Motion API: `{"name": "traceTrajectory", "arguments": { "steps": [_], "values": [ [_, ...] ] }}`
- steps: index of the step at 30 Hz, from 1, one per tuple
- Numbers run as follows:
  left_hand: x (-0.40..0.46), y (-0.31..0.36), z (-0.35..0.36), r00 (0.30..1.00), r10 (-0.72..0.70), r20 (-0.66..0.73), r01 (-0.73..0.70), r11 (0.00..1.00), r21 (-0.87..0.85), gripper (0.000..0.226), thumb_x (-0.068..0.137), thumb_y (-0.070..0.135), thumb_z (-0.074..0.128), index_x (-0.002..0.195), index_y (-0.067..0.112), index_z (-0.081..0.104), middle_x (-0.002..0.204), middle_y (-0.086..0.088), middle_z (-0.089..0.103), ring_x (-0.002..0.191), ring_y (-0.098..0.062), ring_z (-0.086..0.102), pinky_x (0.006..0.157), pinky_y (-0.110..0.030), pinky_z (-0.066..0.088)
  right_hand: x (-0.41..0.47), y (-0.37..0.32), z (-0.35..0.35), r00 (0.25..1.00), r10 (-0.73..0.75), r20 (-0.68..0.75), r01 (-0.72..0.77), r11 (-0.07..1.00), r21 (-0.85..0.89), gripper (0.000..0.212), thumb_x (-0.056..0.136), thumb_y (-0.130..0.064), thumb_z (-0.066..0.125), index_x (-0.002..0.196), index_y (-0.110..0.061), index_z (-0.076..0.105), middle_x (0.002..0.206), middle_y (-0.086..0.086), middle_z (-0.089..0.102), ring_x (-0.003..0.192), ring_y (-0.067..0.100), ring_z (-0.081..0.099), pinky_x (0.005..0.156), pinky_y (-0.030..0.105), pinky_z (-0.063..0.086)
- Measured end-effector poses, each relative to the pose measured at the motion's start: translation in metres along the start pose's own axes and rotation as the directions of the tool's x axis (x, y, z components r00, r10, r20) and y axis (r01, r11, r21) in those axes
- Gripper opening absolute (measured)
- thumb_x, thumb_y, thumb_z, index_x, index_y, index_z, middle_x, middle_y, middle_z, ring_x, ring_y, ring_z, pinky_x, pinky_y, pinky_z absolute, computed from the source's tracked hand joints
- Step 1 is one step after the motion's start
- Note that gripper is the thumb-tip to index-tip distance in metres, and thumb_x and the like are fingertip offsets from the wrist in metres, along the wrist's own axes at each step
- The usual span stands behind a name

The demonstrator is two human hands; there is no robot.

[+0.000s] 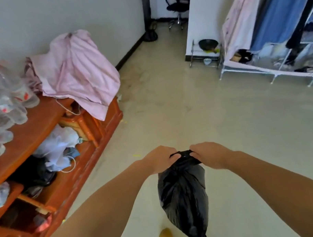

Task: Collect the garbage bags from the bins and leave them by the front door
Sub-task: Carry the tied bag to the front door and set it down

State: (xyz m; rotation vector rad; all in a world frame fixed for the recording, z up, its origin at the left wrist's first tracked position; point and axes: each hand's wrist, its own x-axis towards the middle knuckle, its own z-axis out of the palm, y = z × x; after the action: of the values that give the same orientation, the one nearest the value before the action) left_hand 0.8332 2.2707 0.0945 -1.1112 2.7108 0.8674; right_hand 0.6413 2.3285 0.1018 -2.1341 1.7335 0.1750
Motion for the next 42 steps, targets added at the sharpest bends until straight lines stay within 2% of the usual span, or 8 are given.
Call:
{"name": "traceTrajectory", "arguments": {
  "steps": [5, 11, 16, 20, 24, 28, 33, 42],
  "values": [
    [0.086, -0.034, -0.055, 0.997, 0.075, 0.013, -0.075, 0.997, 0.008, 0.033, 0.102, 0.031, 0.034, 0.074, 0.015, 0.043, 0.064, 0.008, 0.043, 0.063, -0.015, 0.042, 0.061, -0.027, 0.029, 0.07, 0.043, -0.036, 0.999, 0.029, -0.04, -0.026, 0.996, 0.081, 0.024, 0.102, -0.03, 0.029, 0.085, -0.016, 0.038, 0.091, 0.01, 0.058, 0.074, 0.021, 0.044, 0.065, 0.03, 0.029],
    [0.191, -0.069, -0.108, 0.997, 0.072, 0.018, -0.073, 0.996, 0.055, 0.036, 0.101, 0.031, 0.036, 0.072, 0.01, 0.042, 0.061, 0.004, 0.04, 0.054, -0.008, 0.036, 0.051, -0.022, 0.025, 0.161, 0.104, -0.081, 0.998, 0.042, -0.036, -0.038, 0.994, 0.103, 0.023, 0.102, -0.029, 0.029, 0.086, -0.016, 0.038, 0.093, 0.013, 0.059, 0.077, 0.025, 0.048, 0.066, 0.031, 0.031],
    [0.302, -0.1, -0.161, 0.999, 0.044, 0.012, -0.045, 0.995, 0.092, 0.038, 0.101, 0.03, 0.034, 0.065, 0.017, 0.035, 0.062, 0.002, 0.038, 0.055, -0.013, 0.035, 0.056, -0.029, 0.027, 0.262, 0.178, -0.125, 0.998, 0.012, -0.059, -0.007, 0.995, 0.099, 0.023, 0.102, -0.031, 0.029, 0.086, -0.017, 0.037, 0.083, 0.005, 0.05, 0.074, 0.021, 0.044, 0.066, 0.03, 0.031],
    [0.39, -0.123, -0.204, 0.999, -0.027, -0.019, 0.028, 0.999, 0.039, 0.035, 0.101, 0.031, 0.034, 0.072, 0.012, 0.042, 0.063, 0.004, 0.042, 0.062, -0.018, 0.04, 0.061, -0.031, 0.03, 0.342, 0.241, -0.173, 0.998, -0.047, -0.032, 0.049, 0.997, 0.062, 0.023, 0.102, -0.031, 0.028, 0.086, -0.017, 0.036, 0.086, 0.008, 0.053, 0.073, 0.021, 0.043, 0.066, 0.03, 0.031],
    [0.468, -0.141, -0.244, 0.995, -0.074, -0.065, 0.074, 0.997, 0.004, 0.034, 0.101, 0.032, 0.035, 0.075, 0.012, 0.044, 0.064, 0.006, 0.043, 0.062, -0.015, 0.04, 0.059, -0.028, 0.028, 0.416, 0.295, -0.224, 0.995, -0.098, 0.006, 0.098, 0.995, 0.029, 0.023, 0.102, -0.03, 0.028, 0.087, -0.016, 0.036, 0.095, 0.014, 0.059, 0.075, 0.022, 0.044, 0.068, 0.032, 0.034],
    [0.54, -0.167, -0.281, 0.991, -0.111, -0.072, 0.111, 0.994, -0.014, 0.034, 0.101, 0.032, 0.036, 0.075, 0.011, 0.044, 0.065, 0.003, 0.043, 0.065, -0.019, 0.043, 0.061, -0.03, 0.03, 0.488, 0.339, -0.262, 0.99, -0.132, 0.04, 0.132, 0.991, 0.002, 0.021, 0.102, -0.029, 0.028, 0.088, -0.017, 0.036, 0.097, 0.015, 0.059, 0.084, 0.028, 0.053, 0.069, 0.033, 0.035],
    [0.636, -0.214, -0.326, 0.991, -0.112, -0.078, 0.11, 0.993, -0.031, 0.037, 0.101, 0.031, 0.036, 0.067, 0.016, 0.037, 0.062, 0.002, 0.039, 0.063, -0.02, 0.039, 0.06, -0.032, 0.028, 0.587, 0.392, -0.298, 0.99, -0.134, 0.034, 0.134, 0.991, -0.002, 0.023, 0.102, -0.029, 0.028, 0.086, -0.016, 0.036, 0.086, 0.008, 0.052, 0.075, 0.022, 0.043, 0.067, 0.031, 0.03],
    [0.815, -0.315, -0.444, 0.995, -0.06, -0.082, 0.055, 0.997, -0.056, 0.037, 0.1, 0.03, 0.038, 0.069, 0.011, 0.04, 0.062, 0.0, 0.039, 0.06, -0.019, 0.038, 0.061, -0.031, 0.03, 0.775, 0.473, -0.389, 0.997, -0.07, 0.019, 0.069, 0.996, 0.049, 0.024, 0.102, -0.031, 0.028, 0.087, -0.016, 0.037, 0.094, 0.013, 0.057, 0.077, 0.021, 0.043, 0.069, 0.032, 0.033]
  ]
}}
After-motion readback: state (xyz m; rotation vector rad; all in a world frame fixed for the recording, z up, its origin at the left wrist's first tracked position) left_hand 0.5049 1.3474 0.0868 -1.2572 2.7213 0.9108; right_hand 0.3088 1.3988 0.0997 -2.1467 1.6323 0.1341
